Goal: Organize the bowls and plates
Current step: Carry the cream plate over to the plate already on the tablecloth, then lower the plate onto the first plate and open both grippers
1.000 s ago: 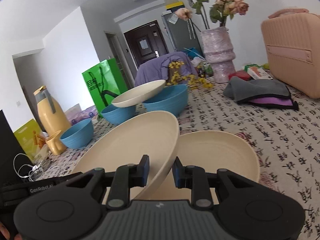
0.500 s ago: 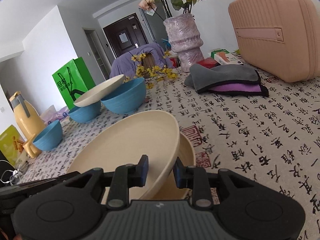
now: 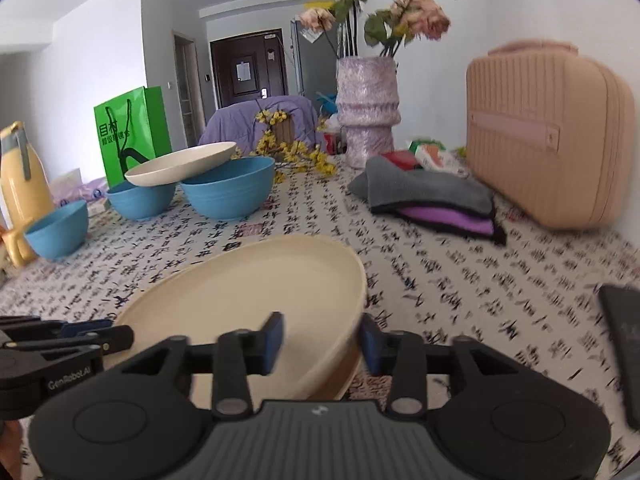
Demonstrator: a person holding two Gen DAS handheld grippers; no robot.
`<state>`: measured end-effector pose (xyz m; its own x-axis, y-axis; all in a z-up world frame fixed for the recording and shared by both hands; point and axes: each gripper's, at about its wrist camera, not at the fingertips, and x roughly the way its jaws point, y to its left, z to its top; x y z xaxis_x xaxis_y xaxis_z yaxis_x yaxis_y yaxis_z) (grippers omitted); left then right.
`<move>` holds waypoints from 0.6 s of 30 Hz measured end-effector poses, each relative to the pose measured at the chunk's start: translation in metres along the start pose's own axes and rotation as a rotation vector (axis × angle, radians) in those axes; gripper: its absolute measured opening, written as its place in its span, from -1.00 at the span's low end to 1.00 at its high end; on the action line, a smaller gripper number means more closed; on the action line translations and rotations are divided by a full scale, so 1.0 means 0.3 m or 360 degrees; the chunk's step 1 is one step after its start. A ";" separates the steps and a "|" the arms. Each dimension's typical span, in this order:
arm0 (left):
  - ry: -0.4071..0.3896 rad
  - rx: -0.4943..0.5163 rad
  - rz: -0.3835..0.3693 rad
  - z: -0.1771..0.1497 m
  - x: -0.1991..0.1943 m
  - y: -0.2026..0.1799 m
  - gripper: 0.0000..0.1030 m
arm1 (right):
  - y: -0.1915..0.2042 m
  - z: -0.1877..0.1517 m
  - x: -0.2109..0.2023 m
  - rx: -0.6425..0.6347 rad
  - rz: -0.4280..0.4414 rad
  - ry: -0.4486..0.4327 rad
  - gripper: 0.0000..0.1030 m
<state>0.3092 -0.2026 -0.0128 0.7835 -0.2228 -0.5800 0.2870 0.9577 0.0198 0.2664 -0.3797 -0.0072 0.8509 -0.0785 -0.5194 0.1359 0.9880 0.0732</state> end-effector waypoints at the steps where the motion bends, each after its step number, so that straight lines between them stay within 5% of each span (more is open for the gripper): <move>1: 0.0011 -0.0022 -0.0019 0.002 -0.002 0.008 -0.66 | 0.004 0.002 -0.009 -0.0028 -0.0024 -0.0027 0.05; 10: -0.0156 -0.0121 -0.0090 -0.018 -0.183 0.125 -0.11 | 0.049 0.033 -0.115 -0.0075 0.0034 -0.0163 0.08; 18: -0.0220 -0.0172 0.0079 -0.131 -0.384 0.272 0.51 | 0.212 -0.032 -0.215 -0.0135 0.0317 -0.0243 0.35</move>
<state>0.2206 -0.0916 0.0236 0.8655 -0.1907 -0.4631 0.1912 0.9805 -0.0465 0.2153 -0.3104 0.0227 0.9242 0.1056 -0.3670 -0.0793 0.9931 0.0862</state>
